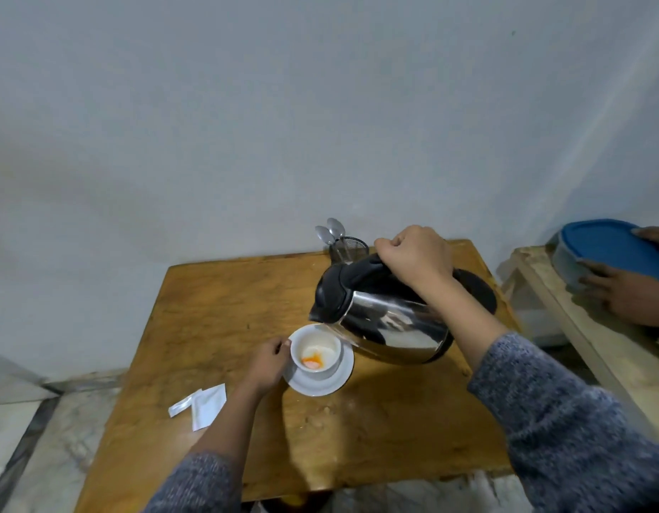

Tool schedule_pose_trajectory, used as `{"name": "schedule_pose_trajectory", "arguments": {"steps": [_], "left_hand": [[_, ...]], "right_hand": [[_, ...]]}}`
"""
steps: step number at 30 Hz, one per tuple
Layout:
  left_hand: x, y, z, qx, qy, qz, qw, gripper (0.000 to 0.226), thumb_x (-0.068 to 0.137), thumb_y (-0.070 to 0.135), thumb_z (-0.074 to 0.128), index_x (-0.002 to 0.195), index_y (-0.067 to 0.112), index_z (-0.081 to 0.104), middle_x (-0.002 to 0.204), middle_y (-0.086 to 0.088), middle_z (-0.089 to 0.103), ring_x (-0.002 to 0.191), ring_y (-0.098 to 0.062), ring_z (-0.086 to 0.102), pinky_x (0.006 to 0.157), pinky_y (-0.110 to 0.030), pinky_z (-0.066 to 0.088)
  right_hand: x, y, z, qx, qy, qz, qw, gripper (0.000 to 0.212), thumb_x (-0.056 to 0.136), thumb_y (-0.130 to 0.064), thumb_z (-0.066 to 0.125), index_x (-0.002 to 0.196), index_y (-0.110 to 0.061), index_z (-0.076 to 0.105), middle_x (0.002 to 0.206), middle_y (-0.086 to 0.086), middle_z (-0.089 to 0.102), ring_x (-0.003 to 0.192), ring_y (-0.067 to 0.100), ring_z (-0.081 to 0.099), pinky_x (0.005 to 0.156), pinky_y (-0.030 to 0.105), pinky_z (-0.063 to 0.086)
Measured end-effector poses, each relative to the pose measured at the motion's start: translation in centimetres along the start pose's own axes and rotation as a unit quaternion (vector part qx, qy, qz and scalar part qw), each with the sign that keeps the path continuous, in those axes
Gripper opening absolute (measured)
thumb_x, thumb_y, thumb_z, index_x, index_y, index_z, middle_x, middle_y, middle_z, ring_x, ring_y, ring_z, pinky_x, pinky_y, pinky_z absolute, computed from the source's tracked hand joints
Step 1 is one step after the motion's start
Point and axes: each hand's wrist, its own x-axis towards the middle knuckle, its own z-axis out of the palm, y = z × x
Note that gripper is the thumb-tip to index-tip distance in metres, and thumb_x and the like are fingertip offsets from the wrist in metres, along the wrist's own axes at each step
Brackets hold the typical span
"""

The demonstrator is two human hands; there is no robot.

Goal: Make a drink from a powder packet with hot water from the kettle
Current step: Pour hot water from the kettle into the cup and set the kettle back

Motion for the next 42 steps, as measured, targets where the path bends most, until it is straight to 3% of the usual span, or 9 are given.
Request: {"name": "schedule_pose_trajectory", "arguments": {"steps": [5, 13, 19, 27, 34, 36, 39, 42], "left_hand": [[0.2, -0.6, -0.4, -0.01, -0.022, -0.001, 1.0, 0.022, 0.094, 0.016, 0.043, 0.1, 0.009, 0.063, 0.096, -0.011, 0.064, 0.085, -0.021, 0.054, 0.072, -0.033, 0.041], [0.2, -1.0, -1.2, 0.037, -0.063, 0.019, 0.997, 0.018, 0.096, 0.018, 0.042, 0.099, 0.011, 0.059, 0.101, -0.01, 0.061, 0.091, -0.021, 0.052, 0.077, -0.033, 0.04], [0.1, -0.9, -1.3, 0.073, -0.064, 0.037, 0.995, 0.023, 0.097, 0.018, 0.041, 0.105, 0.007, 0.059, 0.101, -0.009, 0.06, 0.092, -0.022, 0.053, 0.075, -0.031, 0.039], [0.3, -0.5, -1.6, 0.103, -0.079, 0.038, 0.991, 0.017, 0.097, 0.018, 0.04, 0.098, 0.013, 0.056, 0.097, -0.007, 0.056, 0.088, -0.02, 0.05, 0.069, -0.03, 0.036], [0.4, -0.5, -1.5, 0.117, -0.076, 0.032, 0.99, 0.023, 0.097, 0.022, 0.039, 0.106, 0.011, 0.057, 0.101, -0.007, 0.058, 0.089, -0.019, 0.051, 0.075, -0.03, 0.038], [0.4, -0.5, -1.5, 0.116, -0.075, 0.033, 0.99, 0.023, 0.097, 0.022, 0.039, 0.107, 0.012, 0.057, 0.1, -0.004, 0.057, 0.089, -0.018, 0.052, 0.075, -0.029, 0.039], [0.4, -0.5, -1.5, 0.121, -0.072, 0.038, 0.989, 0.021, 0.097, 0.022, 0.039, 0.105, 0.014, 0.057, 0.1, -0.003, 0.056, 0.09, -0.018, 0.052, 0.076, -0.029, 0.039], [0.5, -0.4, -1.5, 0.128, -0.072, 0.036, 0.988, 0.023, 0.097, 0.022, 0.039, 0.108, 0.013, 0.057, 0.106, -0.008, 0.059, 0.092, -0.019, 0.052, 0.077, -0.029, 0.04]], "right_hand": [[-0.6, -2.1, 1.4, -0.061, -0.031, -0.043, 0.997, 0.04, 0.077, -0.032, 0.049, 0.043, -0.016, 0.036, 0.044, -0.002, 0.036, 0.044, 0.019, 0.036, 0.045, 0.025, 0.024], [-1.0, -4.2, 2.2, -0.134, -0.045, -0.088, 0.986, 0.036, 0.079, -0.029, 0.047, 0.047, -0.015, 0.038, 0.05, 0.0, 0.041, 0.046, 0.015, 0.036, 0.046, 0.024, 0.021], [-1.1, -4.8, 2.2, -0.15, -0.053, -0.098, 0.982, 0.037, 0.079, -0.027, 0.048, 0.046, -0.014, 0.036, 0.05, 0.0, 0.039, 0.046, 0.016, 0.035, 0.046, 0.024, 0.02], [-1.5, -5.6, 2.4, -0.161, -0.061, -0.101, 0.98, 0.036, 0.079, -0.027, 0.048, 0.048, -0.015, 0.037, 0.052, 0.0, 0.041, 0.047, 0.014, 0.035, 0.046, 0.023, 0.021], [-1.7, -6.3, 2.4, -0.191, -0.07, -0.116, 0.972, 0.035, 0.08, -0.025, 0.048, 0.049, -0.014, 0.034, 0.054, 0.0, 0.036, 0.063, 0.027, 0.045, 0.047, 0.024, 0.02], [-1.8, -6.5, 2.4, -0.195, -0.07, -0.123, 0.97, 0.033, 0.08, -0.026, 0.048, 0.054, -0.007, 0.038, 0.056, 0.0, 0.039, 0.065, 0.026, 0.045, 0.05, 0.025, 0.024], [-2.0, -6.7, 2.4, -0.195, -0.071, -0.132, 0.969, 0.019, 0.081, -0.025, 0.048, 0.067, -0.012, 0.047, 0.068, 0.004, 0.045, 0.069, 0.025, 0.043, 0.061, 0.028, 0.031], [-2.1, -7.0, 2.4, -0.196, -0.076, -0.134, 0.968, 0.022, 0.081, -0.026, 0.047, 0.066, -0.011, 0.048, 0.063, 0.003, 0.043, 0.068, 0.025, 0.045, 0.061, 0.029, 0.031]]}}
